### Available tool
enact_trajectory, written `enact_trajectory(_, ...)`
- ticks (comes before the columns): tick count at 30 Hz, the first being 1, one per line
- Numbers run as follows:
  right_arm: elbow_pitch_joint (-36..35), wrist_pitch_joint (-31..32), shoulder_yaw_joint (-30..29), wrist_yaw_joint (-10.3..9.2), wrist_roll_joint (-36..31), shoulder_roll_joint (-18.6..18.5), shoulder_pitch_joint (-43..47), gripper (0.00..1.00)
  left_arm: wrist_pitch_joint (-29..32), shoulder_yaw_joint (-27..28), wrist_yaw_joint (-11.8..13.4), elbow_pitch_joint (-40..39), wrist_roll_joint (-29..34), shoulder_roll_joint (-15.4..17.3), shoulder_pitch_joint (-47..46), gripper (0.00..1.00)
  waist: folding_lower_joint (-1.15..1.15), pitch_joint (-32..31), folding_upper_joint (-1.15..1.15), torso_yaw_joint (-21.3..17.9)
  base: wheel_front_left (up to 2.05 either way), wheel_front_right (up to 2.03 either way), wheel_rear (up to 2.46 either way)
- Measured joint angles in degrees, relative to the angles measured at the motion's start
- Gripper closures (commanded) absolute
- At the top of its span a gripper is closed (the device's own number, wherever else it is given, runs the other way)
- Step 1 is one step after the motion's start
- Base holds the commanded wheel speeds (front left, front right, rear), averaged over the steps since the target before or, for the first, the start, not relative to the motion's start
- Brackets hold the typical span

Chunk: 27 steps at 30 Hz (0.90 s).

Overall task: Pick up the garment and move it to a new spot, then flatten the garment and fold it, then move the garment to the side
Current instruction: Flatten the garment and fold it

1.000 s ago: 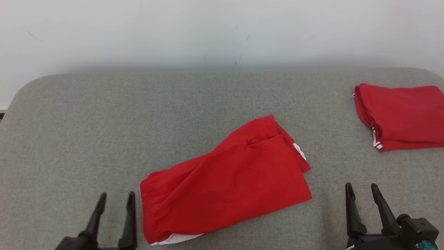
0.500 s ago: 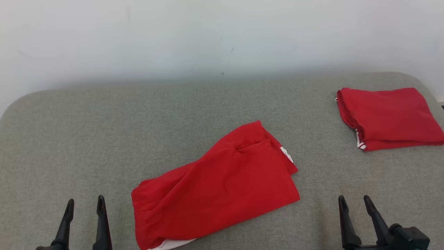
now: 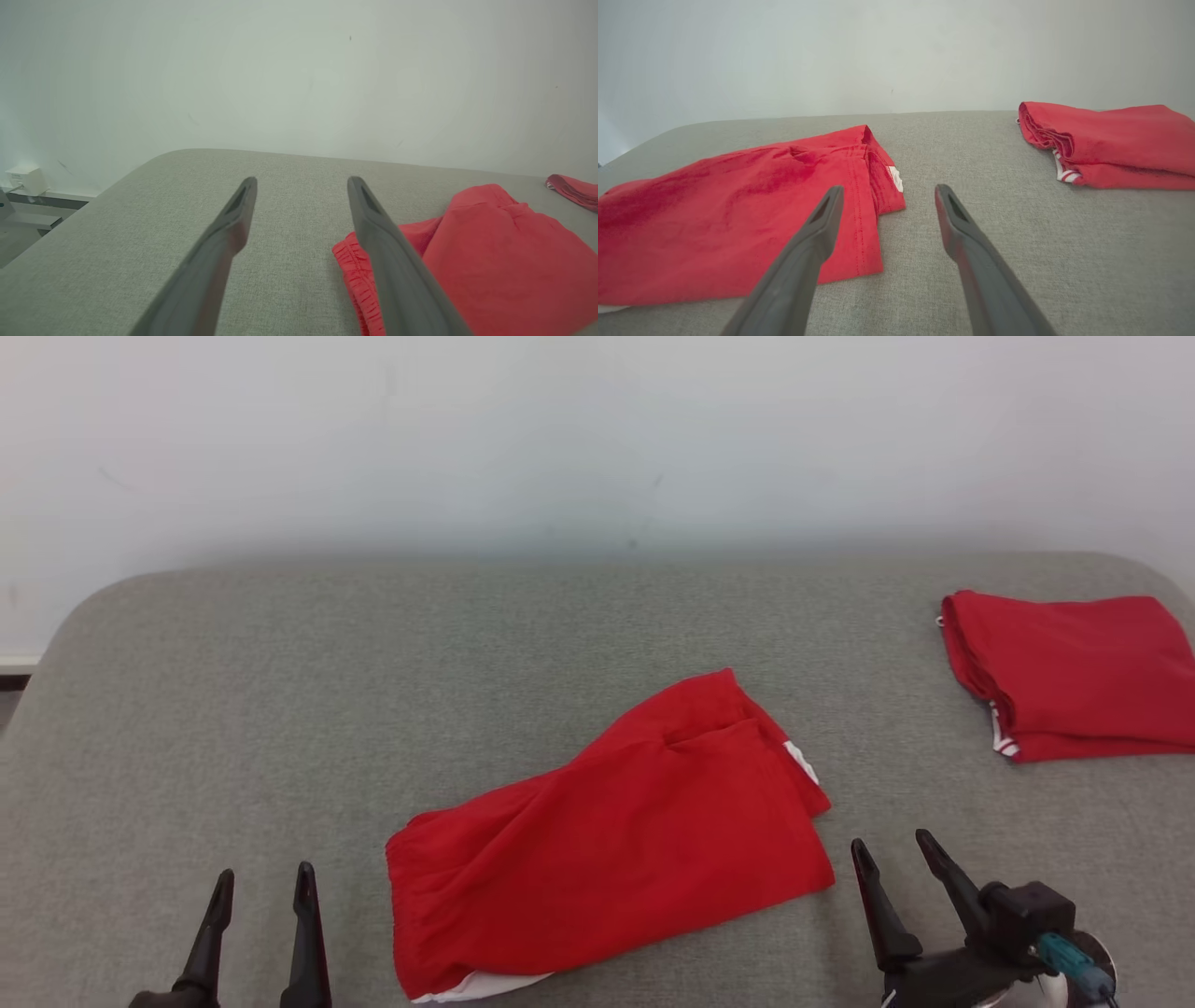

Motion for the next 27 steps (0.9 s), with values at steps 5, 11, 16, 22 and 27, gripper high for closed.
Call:
enact_trajectory(5,6.4,1.4,2.3,0.0,0.6,-1.5,-5.0,0.0,0.0,-0.9,-0.2,0.2,-0.1,-0.1,-0.8,0.0,0.0,0.5,0.0,2.3,0.0,0.0,0.0)
enact_trajectory(11,15.6,1.5,4.4,0.0,2.0,-2.3,-9.9,0.0,0.0,-2.6,-0.3,0.6,-0.8,-0.1,-2.3,0.0,0.0,2.3,0.0,5.7,0.0,0.0,0.0)
enact_trajectory(16,20.3,0.6,6.2,0.0,3.7,-2.1,-11.7,0.45,0.0,-2.8,-0.3,1.3,-1.3,-0.2,-3.2,0.0,0.0,3.8,0.0,7.6,0.0,0.0,0.0)
enact_trajectory(22,23.2,-0.7,7.8,0.0,5.7,-1.8,-13.3,1.0,0.0,-2.3,-0.3,1.7,-1.5,-0.2,-3.6,0.0,0.01,4.8,0.0,8.1,0.0,0.0,0.0)
enact_trajectory(27,21.4,-1.4,7.5,0.0,6.2,-1.9,-12.8,1.0,0.0,-2.2,-0.3,1.7,-1.5,-0.2,-3.6,0.0,0.0,4.4,0.0,7.2,0.0,0.0,0.0)
